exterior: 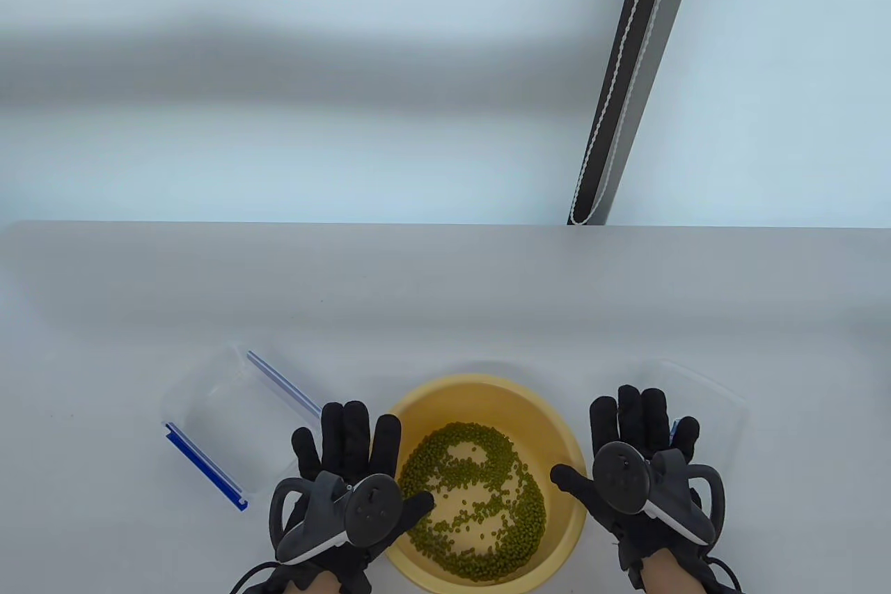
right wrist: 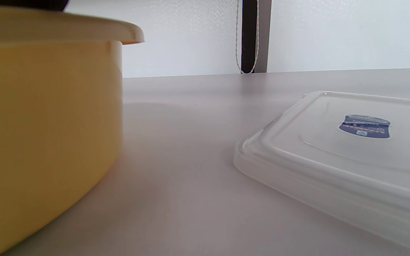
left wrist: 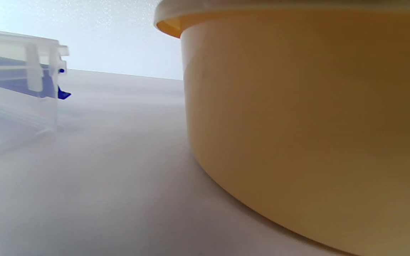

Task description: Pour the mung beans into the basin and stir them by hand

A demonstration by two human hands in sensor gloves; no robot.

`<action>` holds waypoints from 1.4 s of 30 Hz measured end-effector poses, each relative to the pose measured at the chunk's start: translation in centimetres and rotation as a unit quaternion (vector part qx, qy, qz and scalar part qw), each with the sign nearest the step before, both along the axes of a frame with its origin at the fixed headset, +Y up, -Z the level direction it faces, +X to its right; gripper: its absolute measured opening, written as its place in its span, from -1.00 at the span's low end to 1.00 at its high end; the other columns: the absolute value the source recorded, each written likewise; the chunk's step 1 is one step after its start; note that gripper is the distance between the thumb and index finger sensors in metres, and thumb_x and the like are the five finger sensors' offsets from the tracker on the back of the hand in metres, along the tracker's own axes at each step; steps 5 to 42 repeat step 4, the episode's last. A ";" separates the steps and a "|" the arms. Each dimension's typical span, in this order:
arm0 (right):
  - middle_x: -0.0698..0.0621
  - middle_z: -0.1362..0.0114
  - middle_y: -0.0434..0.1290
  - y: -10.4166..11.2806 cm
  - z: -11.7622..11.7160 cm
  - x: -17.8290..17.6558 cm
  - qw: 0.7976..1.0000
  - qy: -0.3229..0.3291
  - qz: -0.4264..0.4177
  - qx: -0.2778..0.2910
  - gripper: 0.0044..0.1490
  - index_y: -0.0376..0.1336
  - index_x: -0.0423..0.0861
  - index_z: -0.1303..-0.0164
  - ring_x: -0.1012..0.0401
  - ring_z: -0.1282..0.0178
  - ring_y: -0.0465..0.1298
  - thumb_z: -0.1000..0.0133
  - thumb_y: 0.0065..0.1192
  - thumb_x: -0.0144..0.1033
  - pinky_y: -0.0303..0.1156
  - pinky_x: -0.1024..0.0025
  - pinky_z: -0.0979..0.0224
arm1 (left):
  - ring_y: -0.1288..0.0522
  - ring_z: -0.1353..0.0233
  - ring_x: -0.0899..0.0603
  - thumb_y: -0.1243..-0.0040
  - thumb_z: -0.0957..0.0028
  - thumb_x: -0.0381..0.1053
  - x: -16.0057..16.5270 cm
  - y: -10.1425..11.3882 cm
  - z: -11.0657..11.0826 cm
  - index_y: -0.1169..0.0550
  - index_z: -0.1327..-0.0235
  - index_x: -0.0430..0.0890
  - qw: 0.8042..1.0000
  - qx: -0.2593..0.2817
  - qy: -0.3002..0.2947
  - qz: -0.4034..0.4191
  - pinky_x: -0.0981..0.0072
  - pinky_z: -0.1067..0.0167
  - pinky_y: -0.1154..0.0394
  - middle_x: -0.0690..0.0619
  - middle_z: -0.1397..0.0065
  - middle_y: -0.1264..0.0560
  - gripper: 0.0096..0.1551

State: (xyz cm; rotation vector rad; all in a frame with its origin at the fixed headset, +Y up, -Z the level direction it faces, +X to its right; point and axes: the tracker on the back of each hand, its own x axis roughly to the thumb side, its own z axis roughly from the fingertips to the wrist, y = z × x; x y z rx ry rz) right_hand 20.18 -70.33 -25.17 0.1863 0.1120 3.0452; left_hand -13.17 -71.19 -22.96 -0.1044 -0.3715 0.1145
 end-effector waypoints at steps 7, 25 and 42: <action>-0.30 -0.59 -0.42 -0.1 0.0 0.0 1.000 -0.001 0.003 -0.007 0.27 -0.33 -0.17 -0.59 -0.20 -0.62 -0.48 -0.04 0.03 0.44 -0.49 -0.53 -0.33 | 0.35 -0.53 -0.68 0.25 -0.04 0.59 0.0 0.0 0.0 0.30 -0.55 -0.19 1.000 0.000 -0.001 0.003 -0.71 -0.11 0.35 -0.50 -0.53 0.38 0.23; -0.30 -0.59 -0.42 -0.1 0.0 0.0 1.000 -0.001 0.003 -0.007 0.27 -0.33 -0.17 -0.59 -0.20 -0.62 -0.48 -0.04 0.03 0.44 -0.49 -0.53 -0.33 | 0.35 -0.53 -0.68 0.25 -0.04 0.59 0.0 0.0 0.0 0.30 -0.55 -0.19 1.000 0.000 -0.001 0.003 -0.71 -0.11 0.35 -0.50 -0.53 0.38 0.23; -0.30 -0.59 -0.42 -0.1 0.0 0.0 1.000 -0.001 0.003 -0.007 0.27 -0.33 -0.17 -0.59 -0.20 -0.62 -0.48 -0.04 0.03 0.44 -0.49 -0.53 -0.33 | 0.35 -0.53 -0.68 0.25 -0.04 0.59 0.0 0.0 0.0 0.30 -0.55 -0.19 1.000 0.000 -0.001 0.003 -0.71 -0.11 0.35 -0.50 -0.53 0.38 0.23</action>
